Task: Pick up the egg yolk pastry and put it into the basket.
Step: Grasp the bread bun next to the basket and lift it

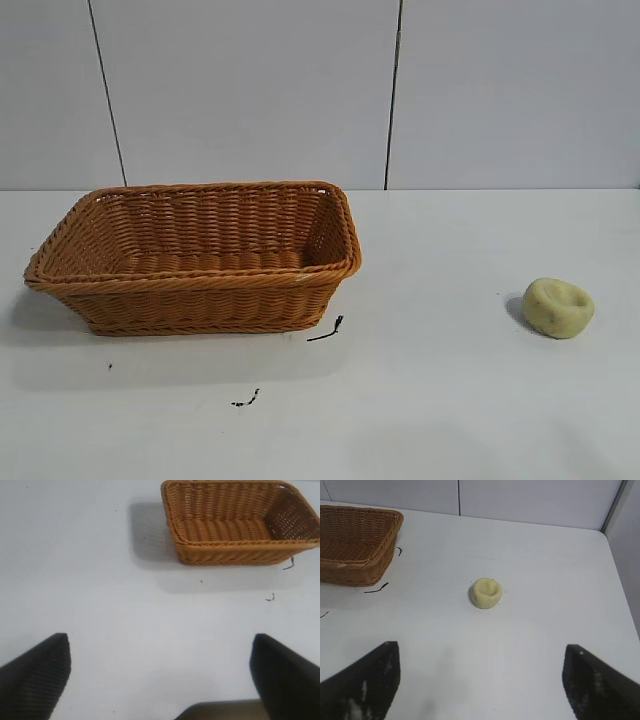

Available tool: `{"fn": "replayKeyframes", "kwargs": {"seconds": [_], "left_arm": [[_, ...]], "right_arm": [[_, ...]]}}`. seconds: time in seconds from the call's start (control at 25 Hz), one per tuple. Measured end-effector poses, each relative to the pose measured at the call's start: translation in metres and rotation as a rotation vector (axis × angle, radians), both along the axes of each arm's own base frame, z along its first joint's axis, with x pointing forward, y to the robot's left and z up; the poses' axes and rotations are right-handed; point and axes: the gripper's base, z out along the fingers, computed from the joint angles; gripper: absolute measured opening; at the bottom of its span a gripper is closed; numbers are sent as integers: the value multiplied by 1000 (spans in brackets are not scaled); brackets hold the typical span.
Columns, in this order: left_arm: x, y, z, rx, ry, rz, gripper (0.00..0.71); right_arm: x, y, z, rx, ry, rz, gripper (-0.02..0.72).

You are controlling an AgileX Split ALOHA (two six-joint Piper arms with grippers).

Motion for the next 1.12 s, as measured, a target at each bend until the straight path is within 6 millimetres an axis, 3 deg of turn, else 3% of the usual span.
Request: {"fn": "replayKeyframes", "kwargs": {"seconds": [0.4, 0.6, 0.76, 0.92, 1.12], "left_arm": [[0, 0, 0, 0, 0, 0, 695], [0, 0, 0, 0, 0, 0, 695], [0, 0, 0, 0, 0, 0, 695], [0, 0, 0, 0, 0, 0, 695], [0, 0, 0, 0, 0, 0, 695]], "right_arm": [[0, 1, 0, 12, 0, 8, 614], [6, 1, 4, 20, 46, 6, 683], [35, 1, 19, 9, 184, 0, 689], [83, 1, 29, -18, 376, -12, 689], [150, 2, 24, -28, 603, -14, 689]]}}
